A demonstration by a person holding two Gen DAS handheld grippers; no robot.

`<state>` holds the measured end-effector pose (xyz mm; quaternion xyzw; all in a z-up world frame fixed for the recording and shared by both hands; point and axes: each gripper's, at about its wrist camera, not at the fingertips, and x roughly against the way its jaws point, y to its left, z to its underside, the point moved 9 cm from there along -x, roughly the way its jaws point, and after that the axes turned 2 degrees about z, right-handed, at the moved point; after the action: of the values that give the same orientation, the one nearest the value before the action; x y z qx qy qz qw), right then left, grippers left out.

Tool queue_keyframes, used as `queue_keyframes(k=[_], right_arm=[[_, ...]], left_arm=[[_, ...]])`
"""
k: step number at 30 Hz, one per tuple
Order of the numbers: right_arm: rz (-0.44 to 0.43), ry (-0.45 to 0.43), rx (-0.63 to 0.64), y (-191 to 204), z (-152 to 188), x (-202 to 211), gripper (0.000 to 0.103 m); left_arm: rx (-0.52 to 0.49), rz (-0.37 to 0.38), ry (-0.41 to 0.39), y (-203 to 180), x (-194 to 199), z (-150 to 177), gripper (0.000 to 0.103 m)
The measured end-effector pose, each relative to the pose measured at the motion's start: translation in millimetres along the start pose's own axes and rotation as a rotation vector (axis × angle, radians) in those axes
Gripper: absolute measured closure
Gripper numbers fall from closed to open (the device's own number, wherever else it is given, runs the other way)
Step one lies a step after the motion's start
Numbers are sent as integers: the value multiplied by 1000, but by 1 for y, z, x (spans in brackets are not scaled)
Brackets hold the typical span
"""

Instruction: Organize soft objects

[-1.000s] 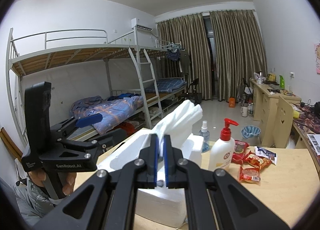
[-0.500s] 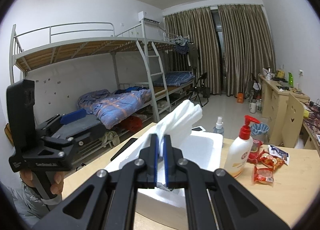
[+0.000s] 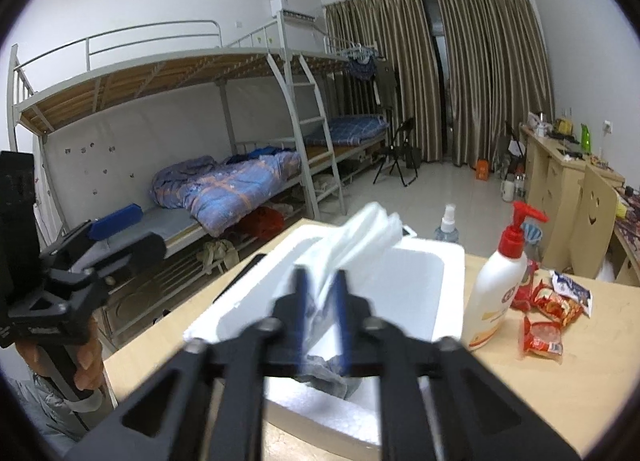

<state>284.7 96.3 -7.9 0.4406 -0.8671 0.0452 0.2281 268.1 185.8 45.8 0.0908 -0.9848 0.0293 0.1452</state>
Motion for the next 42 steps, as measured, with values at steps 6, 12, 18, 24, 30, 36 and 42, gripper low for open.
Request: queue_keyframes(k=[6, 12, 18, 24, 30, 36, 42], right_arm=[[-6, -24, 1, 4, -2, 10, 32], [12, -49, -7, 0, -5, 25, 29], [42, -84, -15, -3, -6, 49, 22], [83, -137, -24, -9, -6, 79, 0], [146, -190, -45, -18, 4, 118, 0], [185, -223, -45, -16, 17, 147, 0], [230, -260, -56, -10, 32, 176, 0]], left_arm=[[9, 9, 10, 0, -4, 0, 0], [9, 24, 9, -6, 2, 0, 0], [1, 48, -2, -22, 16, -1, 0], [-12, 69, -20, -41, 35, -4, 0], [-22, 101, -45, -63, 62, -2, 0], [-44, 157, -69, -89, 90, 4, 0], [-33, 190, -96, -105, 117, 15, 0]])
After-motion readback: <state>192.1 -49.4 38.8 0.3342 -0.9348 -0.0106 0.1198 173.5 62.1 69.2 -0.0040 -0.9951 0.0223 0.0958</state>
